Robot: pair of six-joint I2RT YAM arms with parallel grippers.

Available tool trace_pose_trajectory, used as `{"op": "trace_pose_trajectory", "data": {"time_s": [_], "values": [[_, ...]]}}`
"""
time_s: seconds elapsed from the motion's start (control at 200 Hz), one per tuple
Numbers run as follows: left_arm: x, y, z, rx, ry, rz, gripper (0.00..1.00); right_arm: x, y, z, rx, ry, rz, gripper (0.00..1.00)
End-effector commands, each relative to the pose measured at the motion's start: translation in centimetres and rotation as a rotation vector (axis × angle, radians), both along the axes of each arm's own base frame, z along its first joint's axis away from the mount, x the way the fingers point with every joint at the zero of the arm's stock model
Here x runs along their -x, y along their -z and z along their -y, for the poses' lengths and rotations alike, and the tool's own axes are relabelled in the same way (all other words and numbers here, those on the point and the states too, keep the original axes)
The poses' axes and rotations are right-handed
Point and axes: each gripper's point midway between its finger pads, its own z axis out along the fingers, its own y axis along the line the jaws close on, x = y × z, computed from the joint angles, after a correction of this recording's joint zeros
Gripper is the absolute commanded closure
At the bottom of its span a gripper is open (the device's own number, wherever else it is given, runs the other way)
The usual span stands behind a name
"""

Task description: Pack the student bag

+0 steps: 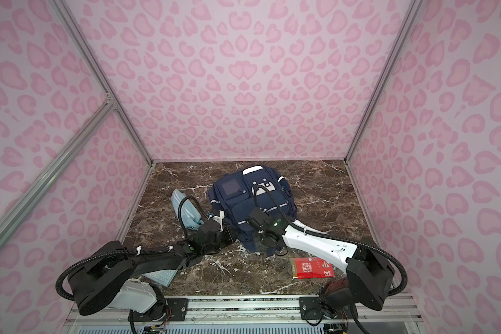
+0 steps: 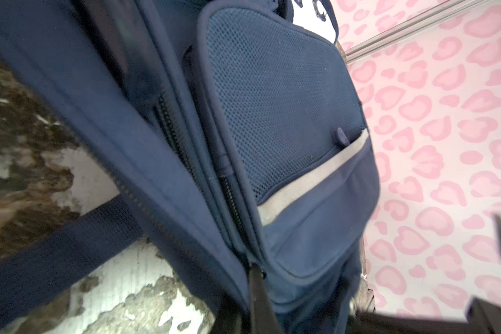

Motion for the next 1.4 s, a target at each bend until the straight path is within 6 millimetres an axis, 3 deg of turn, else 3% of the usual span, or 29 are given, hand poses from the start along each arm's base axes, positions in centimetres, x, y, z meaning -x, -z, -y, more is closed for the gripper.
{"op": "trace_pose_trajectory", "data": {"time_s": [0.0, 0.055, 0.18, 0.27, 0.34, 0.42, 0.505, 0.53, 0.605, 0.665, 0.75, 0.87, 1.1, 1.14, 1.22, 1.27, 1.305, 1.315, 1.32, 1.325, 1.33, 1.34, 1.395], "values": [[-0.9, -2.3, 0.7, 0.106, -0.013, 0.066, 0.97, 0.2, 1.9, 3.0, 0.052, 0.048, -0.042, 1.0], [-0.7, -2.1, 1.3, 0.109, -0.004, 0.062, 0.97, 0.6, 1.7, 1.7, 0.017, 0.027, -0.042, 1.0], [-0.6, -2.1, 3.0, 0.145, 0.027, 0.049, 0.97, 1.3, -0.2, -5.2, -0.159, -0.099, -0.032, 1.0], [-0.7, -1.9, 3.5, 0.153, 0.034, 0.042, 0.97, 1.9, -0.2, -8.4, -0.218, -0.159, -0.061, 1.0], [-0.6, -1.4, 3.3, 0.134, 0.023, 0.037, 0.97, 2.2, 0.3, -9.5, -0.247, -0.184, -0.085, 1.0], [-0.7, -1.1, 2.4, 0.114, -0.005, 0.039, 0.97, 2.1, 1.3, -8.5, -0.228, -0.163, -0.104, 1.0], [-0.7, -1.4, 2.0, 0.101, -0.013, 0.055, 0.97, 2.0, 0.7, -9.3, -0.36, -0.165, -0.125, 1.0], [-0.8, -1.5, 2.0, 0.093, -0.011, 0.061, 0.97, 1.8, 0.7, -9.0, -0.351, -0.16, -0.118, 0.99], [-1.0, -1.8, 1.6, 0.052, -0.016, 0.077, 0.97, 1.0, 0.4, -7.0, -0.264, -0.131, -0.08, 0.65], [-1.3, -1.9, 0.9, 0.013, -0.027, 0.091, 0.97, 0.7, -0.1, -5.5, -0.21, -0.129, -0.034, 0.49], [-1.4, -1.9, 0.0, -0.048, -0.037, 0.102, 0.9, 0.8, -0.9, -3.5, -0.154, -0.14, 0.023, 0.44], [-1.5, -2.3, -1.3, -0.102, -0.056, 0.131, 0.81, 1.1, -2.6, -1.6, -0.144, -0.163, 0.124, 0.43], [-1.7, -2.7, -2.7, -0.179, -0.068, 0.153, 0.78, -2.3, -6.0, 2.3, -0.067, -0.088, 0.413, 0.45], [-1.6, -2.8, -3.2, -0.23, -0.071, 0.172, 0.7, -2.5, -6.0, 2.7, -0.019, -0.125, 0.433, 0.46], [-1.0, -4.2, -3.5, -0.337, -0.054, 0.249, 0.44, -2.8, -6.6, 3.6, 0.108, -0.21, 0.492, 0.47], [-0.1, -4.8, -2.8, -0.388, 0.005, 0.293, 0.4, -3.2, -7.5, 4.5, 0.186, -0.205, 0.547, 0.45], [0.6, -5.2, -2.0, -0.41, 0.06, 0.327, 0.4, -3.4, -7.9, 4.8, 0.203, -0.197, 0.569, 0.35], [0.9, -5.3, -1.7, -0.414, 0.076, 0.336, 0.4, -3.5, -8.1, 4.9, 0.21, -0.201, 0.577, 0.24], [1.0, -5.3, -1.6, -0.417, 0.083, 0.342, 0.4, -3.5, -8.1, 4.9, 0.21, -0.201, 0.577, 0.24], [1.1, -5.4, -1.4, -0.42, 0.092, 0.347, 0.4, -3.5, -8.2, 4.9, 0.213, -0.201, 0.582, 0.1], [1.2, -5.4, -1.3, -0.422, 0.101, 0.353, 0.4, -3.5, -8.2, 4.9, 0.213, -0.201, 0.582, 0.1], [1.4, -5.4, -1.0, -0.427, 0.117, 0.361, 0.41, -3.5, -8.2, 5.0, 0.217, -0.201, 0.589, 0.01], [2.9, -5.4, 0.9, -0.428, 0.229, 0.407, 0.46, -3.8, -8.3, 5.3, 0.226, -0.198, 0.62, 0.0]]}}
